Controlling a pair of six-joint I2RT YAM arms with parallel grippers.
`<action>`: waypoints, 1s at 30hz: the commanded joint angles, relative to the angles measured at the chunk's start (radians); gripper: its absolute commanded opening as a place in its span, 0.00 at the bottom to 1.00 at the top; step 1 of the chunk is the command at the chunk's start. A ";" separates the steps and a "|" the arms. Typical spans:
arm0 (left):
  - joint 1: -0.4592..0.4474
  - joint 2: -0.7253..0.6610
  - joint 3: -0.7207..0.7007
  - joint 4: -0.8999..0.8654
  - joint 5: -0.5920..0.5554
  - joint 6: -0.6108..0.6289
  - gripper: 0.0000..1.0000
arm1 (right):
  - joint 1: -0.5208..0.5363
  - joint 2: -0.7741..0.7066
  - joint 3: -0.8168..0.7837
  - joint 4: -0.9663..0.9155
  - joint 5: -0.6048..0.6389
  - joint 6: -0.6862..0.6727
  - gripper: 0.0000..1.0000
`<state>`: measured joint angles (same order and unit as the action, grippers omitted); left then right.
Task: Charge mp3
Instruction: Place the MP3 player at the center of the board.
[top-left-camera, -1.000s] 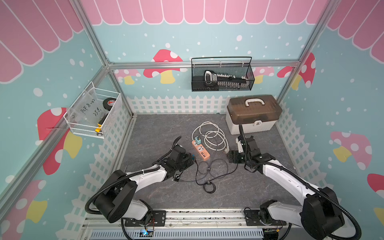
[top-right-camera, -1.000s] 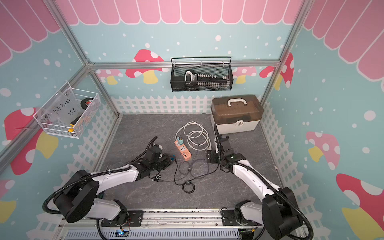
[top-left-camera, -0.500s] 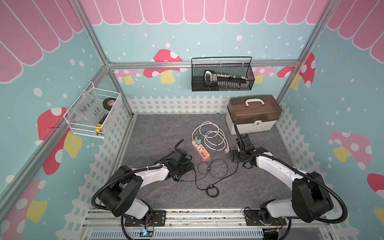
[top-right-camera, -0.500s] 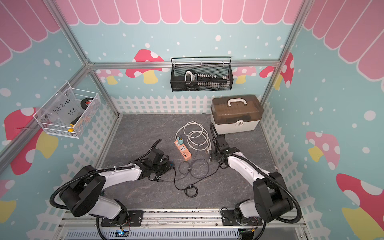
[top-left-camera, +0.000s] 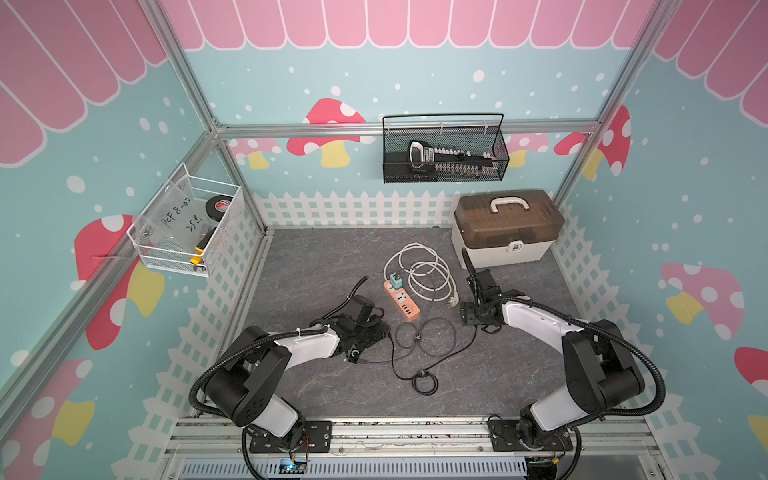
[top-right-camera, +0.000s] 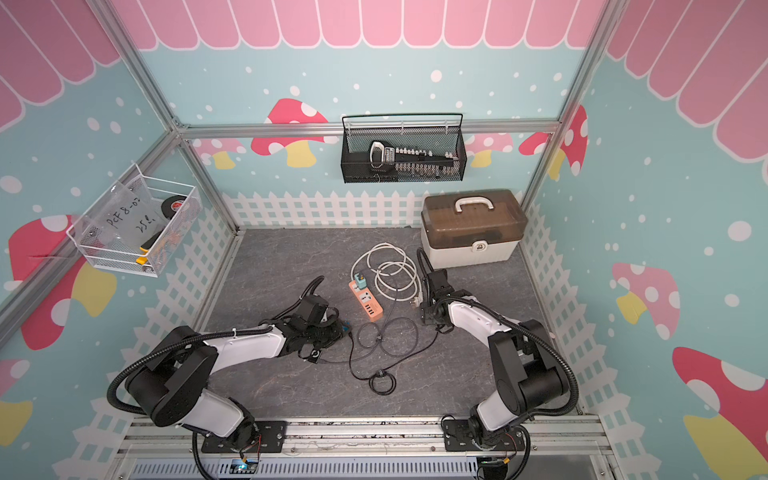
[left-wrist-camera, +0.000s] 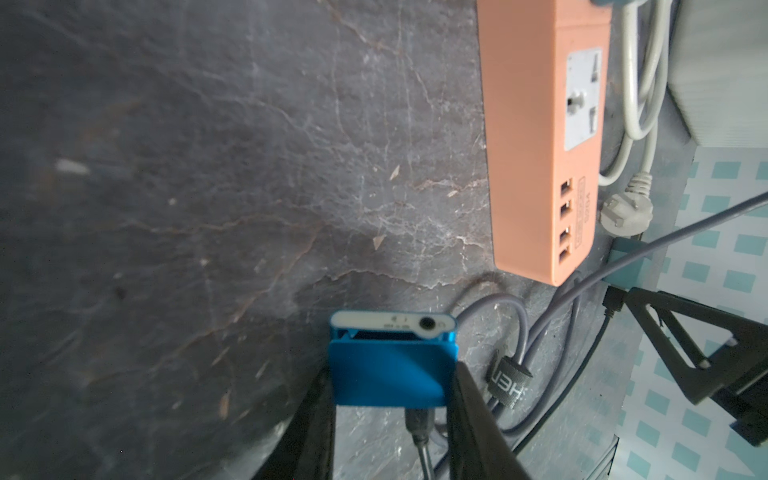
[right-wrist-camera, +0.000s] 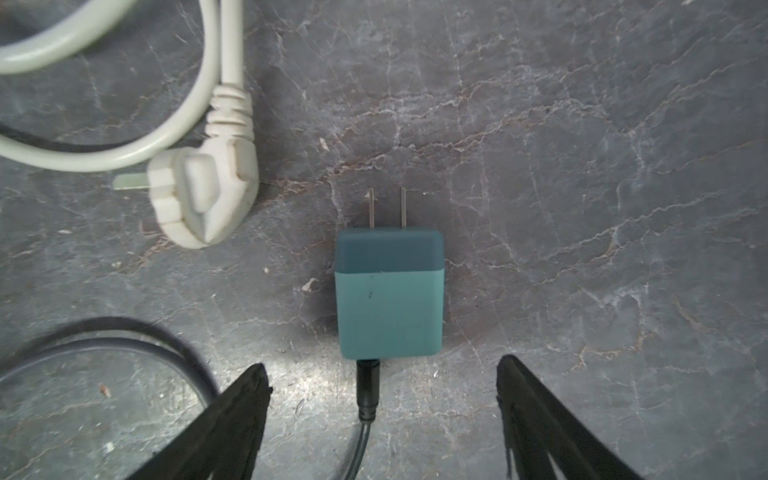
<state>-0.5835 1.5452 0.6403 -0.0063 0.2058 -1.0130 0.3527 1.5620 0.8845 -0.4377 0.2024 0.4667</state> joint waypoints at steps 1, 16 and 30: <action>0.004 0.026 0.007 -0.048 0.015 0.016 0.15 | -0.010 0.018 0.028 0.017 0.015 -0.014 0.84; 0.008 -0.008 -0.005 -0.020 0.052 0.002 0.24 | -0.034 0.108 0.057 0.049 -0.019 -0.010 0.73; 0.022 -0.081 -0.055 0.019 0.066 -0.012 0.37 | -0.037 0.125 0.041 0.088 -0.032 -0.020 0.64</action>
<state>-0.5697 1.4937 0.6022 -0.0029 0.2642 -1.0176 0.3210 1.6695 0.9291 -0.3622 0.1734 0.4610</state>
